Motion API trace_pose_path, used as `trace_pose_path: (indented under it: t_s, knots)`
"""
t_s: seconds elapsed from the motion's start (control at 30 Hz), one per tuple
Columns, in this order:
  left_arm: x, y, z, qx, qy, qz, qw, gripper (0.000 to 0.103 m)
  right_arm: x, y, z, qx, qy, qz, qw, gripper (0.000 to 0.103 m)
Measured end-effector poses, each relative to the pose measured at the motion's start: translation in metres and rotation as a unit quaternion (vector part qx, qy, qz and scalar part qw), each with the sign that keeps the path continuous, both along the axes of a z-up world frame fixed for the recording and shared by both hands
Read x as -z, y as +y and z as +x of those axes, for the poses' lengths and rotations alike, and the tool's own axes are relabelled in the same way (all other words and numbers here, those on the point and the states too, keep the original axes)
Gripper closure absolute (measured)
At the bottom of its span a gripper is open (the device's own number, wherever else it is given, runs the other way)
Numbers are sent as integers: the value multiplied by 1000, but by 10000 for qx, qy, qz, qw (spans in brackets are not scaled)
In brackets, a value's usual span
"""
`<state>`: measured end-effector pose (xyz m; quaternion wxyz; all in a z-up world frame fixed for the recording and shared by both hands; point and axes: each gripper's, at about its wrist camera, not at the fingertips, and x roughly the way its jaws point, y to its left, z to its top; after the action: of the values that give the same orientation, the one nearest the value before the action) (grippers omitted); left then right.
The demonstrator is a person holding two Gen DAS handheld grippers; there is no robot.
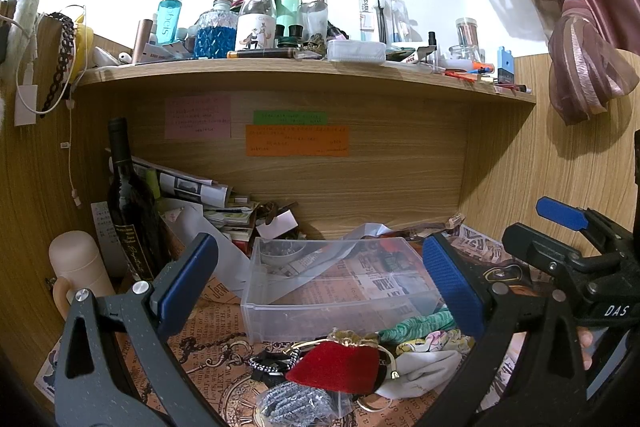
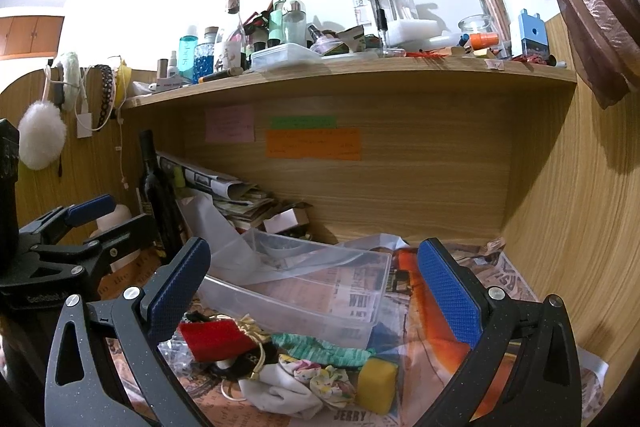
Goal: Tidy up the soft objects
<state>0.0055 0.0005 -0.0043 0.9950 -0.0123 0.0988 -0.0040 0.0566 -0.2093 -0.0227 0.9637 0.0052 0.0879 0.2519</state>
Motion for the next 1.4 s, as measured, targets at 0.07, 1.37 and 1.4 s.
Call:
trace_pose_path:
  t_s: [0.07,1.37,1.4]
  knots:
    - [0,0,0,6,-2,-4,10000,0,1,0,0,-2,1,11,10000,0]
    - [2,-1,4,22,28,-19,10000,0,0,1,6,-61,157,93,9998,0]
    - [3,-2,5,25,44,-18,10000,0,1,2,7,-84,187,102,9997,0]
